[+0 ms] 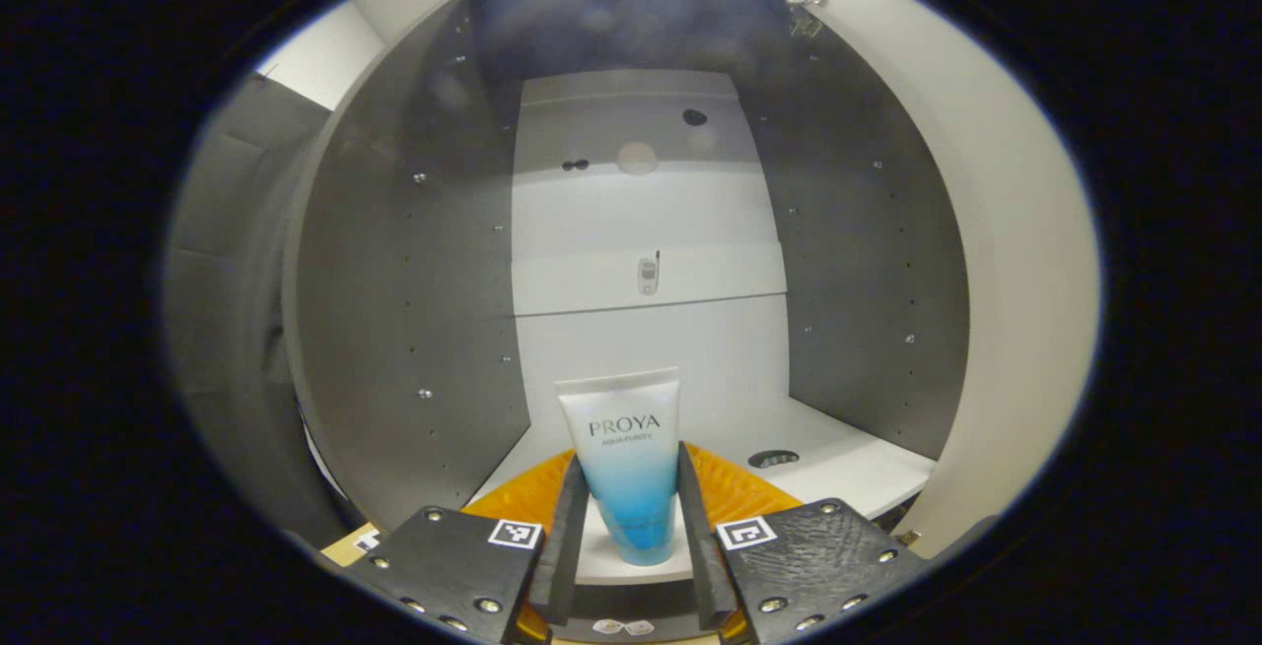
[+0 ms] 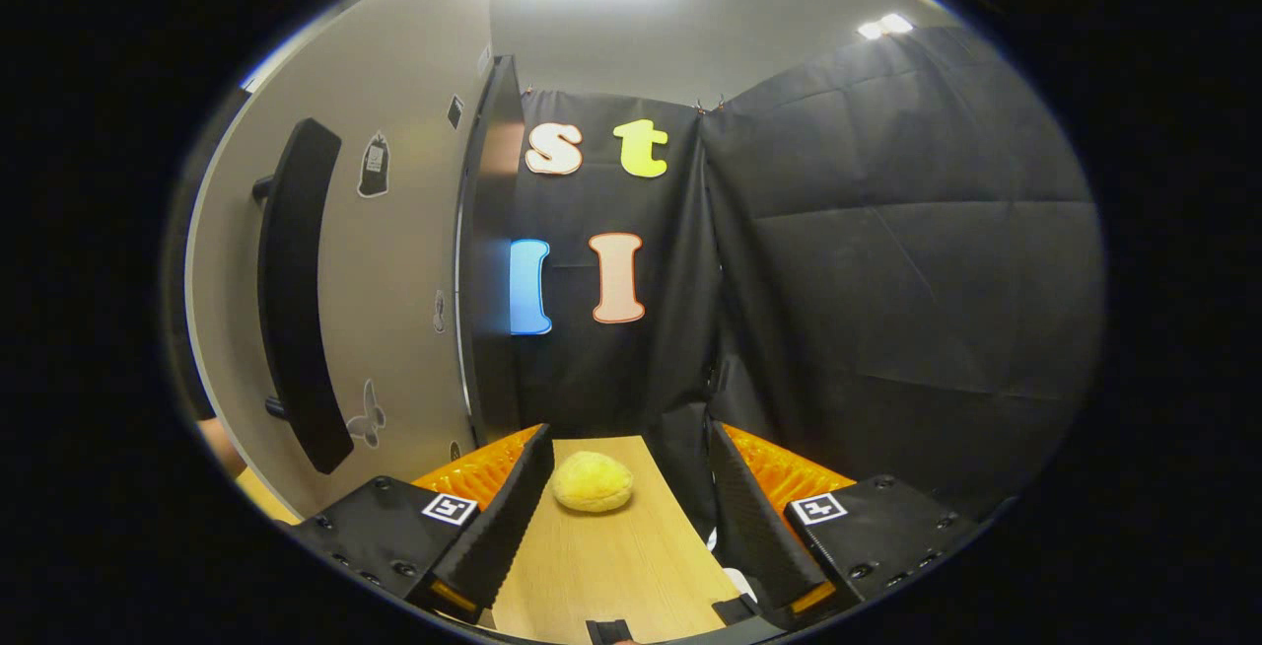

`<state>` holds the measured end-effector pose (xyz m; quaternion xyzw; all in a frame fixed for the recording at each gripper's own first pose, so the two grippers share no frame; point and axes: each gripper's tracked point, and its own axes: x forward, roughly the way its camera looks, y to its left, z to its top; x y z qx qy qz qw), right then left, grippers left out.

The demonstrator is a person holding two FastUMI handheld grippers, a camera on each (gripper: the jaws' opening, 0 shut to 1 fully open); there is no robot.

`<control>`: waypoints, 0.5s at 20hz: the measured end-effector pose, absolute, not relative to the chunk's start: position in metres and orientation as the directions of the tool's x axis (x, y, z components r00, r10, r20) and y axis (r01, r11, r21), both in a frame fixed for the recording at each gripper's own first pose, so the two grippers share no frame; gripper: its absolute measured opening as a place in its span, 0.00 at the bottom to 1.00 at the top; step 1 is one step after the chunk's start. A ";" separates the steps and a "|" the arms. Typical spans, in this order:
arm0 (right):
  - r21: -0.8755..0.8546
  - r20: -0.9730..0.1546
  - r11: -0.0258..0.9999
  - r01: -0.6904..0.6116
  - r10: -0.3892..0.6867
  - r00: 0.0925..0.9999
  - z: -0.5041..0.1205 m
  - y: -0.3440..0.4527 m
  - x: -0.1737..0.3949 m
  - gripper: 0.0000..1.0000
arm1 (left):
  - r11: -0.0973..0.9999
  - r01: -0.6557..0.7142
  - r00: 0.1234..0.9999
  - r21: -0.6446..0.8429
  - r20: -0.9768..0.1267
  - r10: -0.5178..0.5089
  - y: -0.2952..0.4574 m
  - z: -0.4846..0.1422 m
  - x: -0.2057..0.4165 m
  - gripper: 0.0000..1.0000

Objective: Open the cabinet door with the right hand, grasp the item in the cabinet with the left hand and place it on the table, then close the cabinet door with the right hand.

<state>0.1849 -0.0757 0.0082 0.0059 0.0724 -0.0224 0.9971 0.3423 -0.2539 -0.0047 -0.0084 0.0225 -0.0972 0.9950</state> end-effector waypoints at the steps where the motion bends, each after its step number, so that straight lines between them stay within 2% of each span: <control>1: 0.020 -0.142 0.999 0.043 -0.039 0.989 0.009 -0.077 0.185 0.99 | 0.981 0.193 0.980 -0.020 -0.036 -0.194 -0.254 -0.003 0.342 0.48; 3: 0.038 -0.133 0.999 0.037 -0.031 0.991 0.010 -0.079 0.185 0.97 | 0.982 0.187 0.982 -0.013 -0.024 -0.187 -0.250 -0.002 0.339 0.50; 4: 0.044 -0.128 0.998 0.034 -0.028 0.991 0.011 -0.081 0.186 0.99 | 0.983 0.182 0.983 -0.013 -0.021 -0.182 -0.248 -0.002 0.337 0.51; 10: 0.080 -0.094 0.996 0.035 -0.027 0.995 0.011 -0.095 0.185 0.97 | 0.985 0.171 0.985 -0.012 -0.013 -0.171 -0.241 -0.005 0.322 0.48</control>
